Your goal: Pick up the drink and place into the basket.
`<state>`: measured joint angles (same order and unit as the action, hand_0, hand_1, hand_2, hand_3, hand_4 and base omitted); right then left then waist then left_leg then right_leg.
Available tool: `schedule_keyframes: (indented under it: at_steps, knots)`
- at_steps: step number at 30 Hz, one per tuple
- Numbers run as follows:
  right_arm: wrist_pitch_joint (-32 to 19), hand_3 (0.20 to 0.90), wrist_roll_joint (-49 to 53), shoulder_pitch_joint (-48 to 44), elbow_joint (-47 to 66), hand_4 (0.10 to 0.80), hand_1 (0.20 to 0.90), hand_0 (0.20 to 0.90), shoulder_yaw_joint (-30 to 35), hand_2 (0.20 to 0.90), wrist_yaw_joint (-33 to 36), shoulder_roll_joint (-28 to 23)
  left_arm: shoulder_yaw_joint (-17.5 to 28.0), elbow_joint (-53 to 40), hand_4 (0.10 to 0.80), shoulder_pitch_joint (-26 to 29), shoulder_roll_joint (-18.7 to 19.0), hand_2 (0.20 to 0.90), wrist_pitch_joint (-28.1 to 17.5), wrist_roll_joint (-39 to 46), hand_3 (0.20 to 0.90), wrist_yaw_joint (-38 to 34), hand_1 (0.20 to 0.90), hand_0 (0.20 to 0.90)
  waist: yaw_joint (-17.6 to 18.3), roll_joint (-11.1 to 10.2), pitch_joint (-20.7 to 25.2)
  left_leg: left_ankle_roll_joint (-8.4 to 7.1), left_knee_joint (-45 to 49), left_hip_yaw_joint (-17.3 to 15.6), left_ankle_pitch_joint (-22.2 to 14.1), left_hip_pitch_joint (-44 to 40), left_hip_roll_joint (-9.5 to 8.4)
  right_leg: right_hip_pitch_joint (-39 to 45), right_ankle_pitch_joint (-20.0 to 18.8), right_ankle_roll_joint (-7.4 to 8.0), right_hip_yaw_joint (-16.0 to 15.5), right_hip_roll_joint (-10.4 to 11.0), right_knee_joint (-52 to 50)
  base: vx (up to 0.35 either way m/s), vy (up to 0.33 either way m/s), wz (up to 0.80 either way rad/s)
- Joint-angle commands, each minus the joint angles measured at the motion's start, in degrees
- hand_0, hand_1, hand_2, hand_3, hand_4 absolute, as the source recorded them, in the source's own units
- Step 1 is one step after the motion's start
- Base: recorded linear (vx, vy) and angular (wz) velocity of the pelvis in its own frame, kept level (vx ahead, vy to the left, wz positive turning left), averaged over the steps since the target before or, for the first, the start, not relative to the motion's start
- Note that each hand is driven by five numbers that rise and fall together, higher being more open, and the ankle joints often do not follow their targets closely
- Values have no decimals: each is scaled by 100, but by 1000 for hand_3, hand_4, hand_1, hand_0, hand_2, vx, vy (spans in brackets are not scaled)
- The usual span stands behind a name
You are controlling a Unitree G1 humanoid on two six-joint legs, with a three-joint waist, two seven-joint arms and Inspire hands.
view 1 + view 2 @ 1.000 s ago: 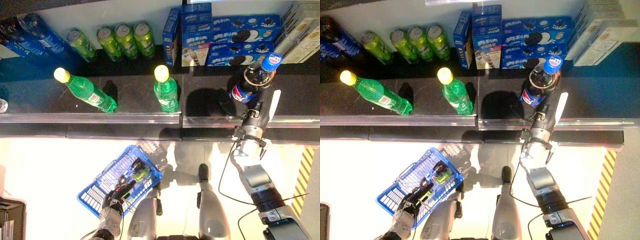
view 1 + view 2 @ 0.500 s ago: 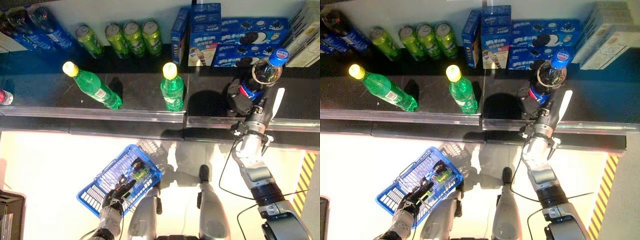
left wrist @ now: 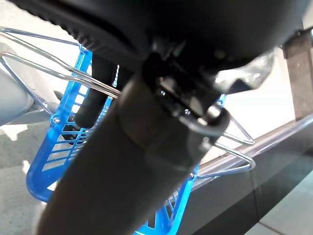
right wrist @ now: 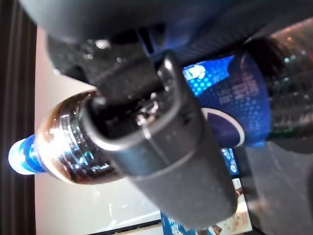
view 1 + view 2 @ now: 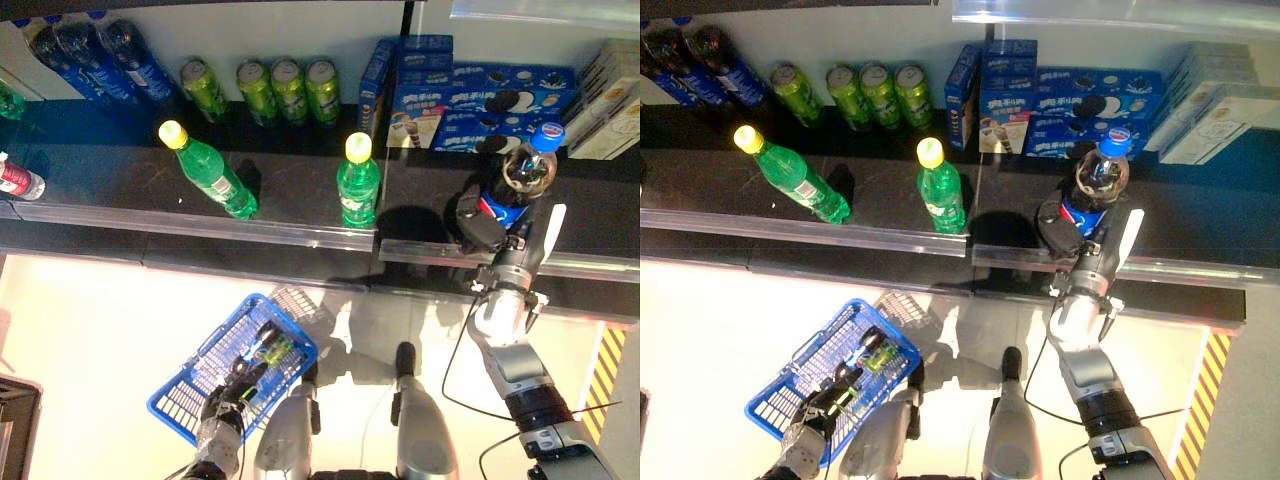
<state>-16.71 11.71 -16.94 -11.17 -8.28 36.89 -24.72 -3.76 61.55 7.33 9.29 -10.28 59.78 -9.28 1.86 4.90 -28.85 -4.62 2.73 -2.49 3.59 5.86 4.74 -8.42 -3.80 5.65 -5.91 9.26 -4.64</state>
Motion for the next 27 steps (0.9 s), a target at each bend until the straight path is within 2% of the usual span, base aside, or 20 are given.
schedule_keyframes:
  at_steps: [1, 5, 7, 12, 16, 21, 27]
  knots:
    - [-928, 200, -128, 73, 1542, 100, 300, 300, 476, 300, -406, -74, 120, -504, 100, -675, -55, 300, -363, 230, 200, 257, 300, 300, 28, -317, 815, -51, 898, 121, -465, 49, 207, 56, 612, -244, 124, 52, -781, 50, -19, 0]
    - [-1156, 200, 212, 421, 2223, 100, 300, 300, 438, 300, -1327, -166, 236, -620, 100, -804, -51, 300, -462, 147, 200, 264, 300, 300, 48, -399, 1055, -64, 896, 80, -490, -166, 272, 316, 704, -245, 123, -3, -761, 64, -19, 0]
    - [-1150, 200, 815, 573, 2576, 100, 300, 300, 348, 300, -2174, -201, 284, -722, 100, -916, -47, 300, -522, 112, 200, 313, 300, 300, 56, -441, 1211, -65, 810, 56, -500, -319, 300, 455, 703, -226, 155, -34, -684, 63, -8, -2]
    - [-884, 200, 1907, 691, 2928, 100, 300, 300, 163, 300, -3543, -204, 358, -850, 100, -1096, -8, 300, -621, 75, 200, 377, 300, 300, 34, -510, 1483, -58, 549, -12, -470, -513, 353, 606, 644, -177, 215, -64, -484, 46, -3, -1]
    - [-379, 200, 2995, 760, 3293, 100, 300, 300, -178, 300, -4900, -47, 390, -962, 100, -1172, 65, 300, -673, 50, 200, 420, 300, 300, -15, -545, 1703, -87, 335, -29, -385, -633, 400, 713, 572, -136, 246, -82, -305, 28, 1, -1]
    - [65, 200, 3337, 613, 3405, 100, 300, 300, -704, 300, -5628, 48, 368, -996, 100, -1138, 157, 300, -702, 45, 200, 492, 300, 300, -100, -546, 1818, -115, 185, -29, -302, -689, 454, 794, 528, -108, 245, -79, -160, 0, 0, 0]
    - [439, 200, 3459, 390, 3378, 100, 300, 300, -1225, 300, -6053, 57, 281, -1086, 100, -1083, 212, 300, -888, 394, 200, 812, 300, 300, -231, -532, 1875, -152, 174, -9, -241, -659, 517, 843, 537, -111, 135, -59, -123, -2, 8, 3]
